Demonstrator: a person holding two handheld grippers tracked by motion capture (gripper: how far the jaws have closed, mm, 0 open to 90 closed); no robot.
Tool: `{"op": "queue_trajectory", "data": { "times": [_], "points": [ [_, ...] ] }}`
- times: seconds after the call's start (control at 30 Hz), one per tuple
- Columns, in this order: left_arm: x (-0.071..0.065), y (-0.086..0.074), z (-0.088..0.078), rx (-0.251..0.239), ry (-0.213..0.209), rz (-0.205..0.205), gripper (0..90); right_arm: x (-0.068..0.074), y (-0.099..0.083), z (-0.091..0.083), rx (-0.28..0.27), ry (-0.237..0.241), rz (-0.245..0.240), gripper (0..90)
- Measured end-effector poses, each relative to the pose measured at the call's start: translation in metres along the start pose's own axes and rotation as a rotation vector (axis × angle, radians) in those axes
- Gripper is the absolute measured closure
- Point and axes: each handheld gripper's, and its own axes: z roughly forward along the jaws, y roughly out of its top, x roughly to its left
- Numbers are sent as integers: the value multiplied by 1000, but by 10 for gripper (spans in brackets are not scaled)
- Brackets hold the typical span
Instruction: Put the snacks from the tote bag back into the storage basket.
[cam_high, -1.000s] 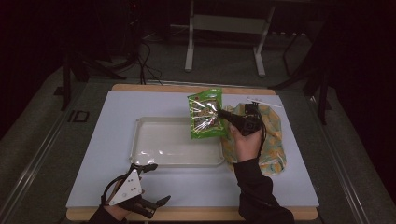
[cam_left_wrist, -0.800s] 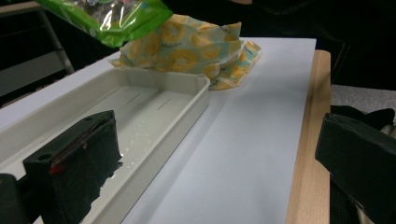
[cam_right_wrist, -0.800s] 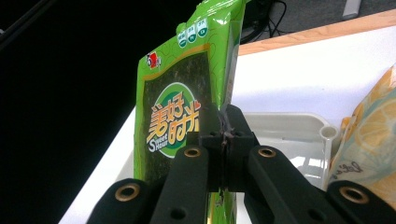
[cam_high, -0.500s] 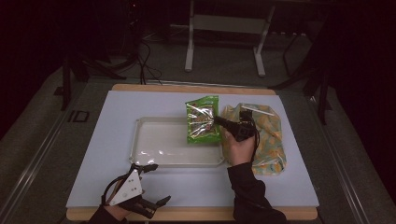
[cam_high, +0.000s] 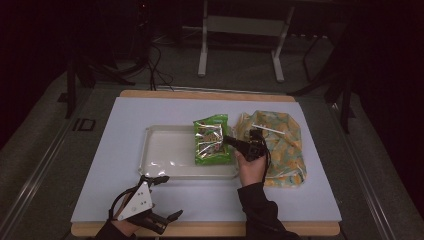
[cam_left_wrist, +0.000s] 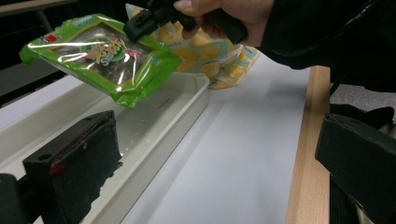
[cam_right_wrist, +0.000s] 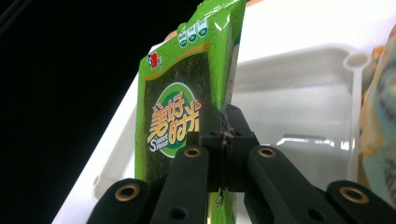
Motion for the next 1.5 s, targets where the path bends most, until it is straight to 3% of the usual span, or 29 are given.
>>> {"op": "queue_trajectory", "data": {
  "times": [0.97,1.37,1.5],
  "points": [
    [-1,0,1,3,0,7,3,-20,-37,5,13,-56,54,887],
    [-1,0,1,5,-2,11,3,-23,-46,10,60,-73,61,886],
    [-1,0,1,8,-3,10,3,-22,-46,10,74,-89,44,885]
  ]
}}
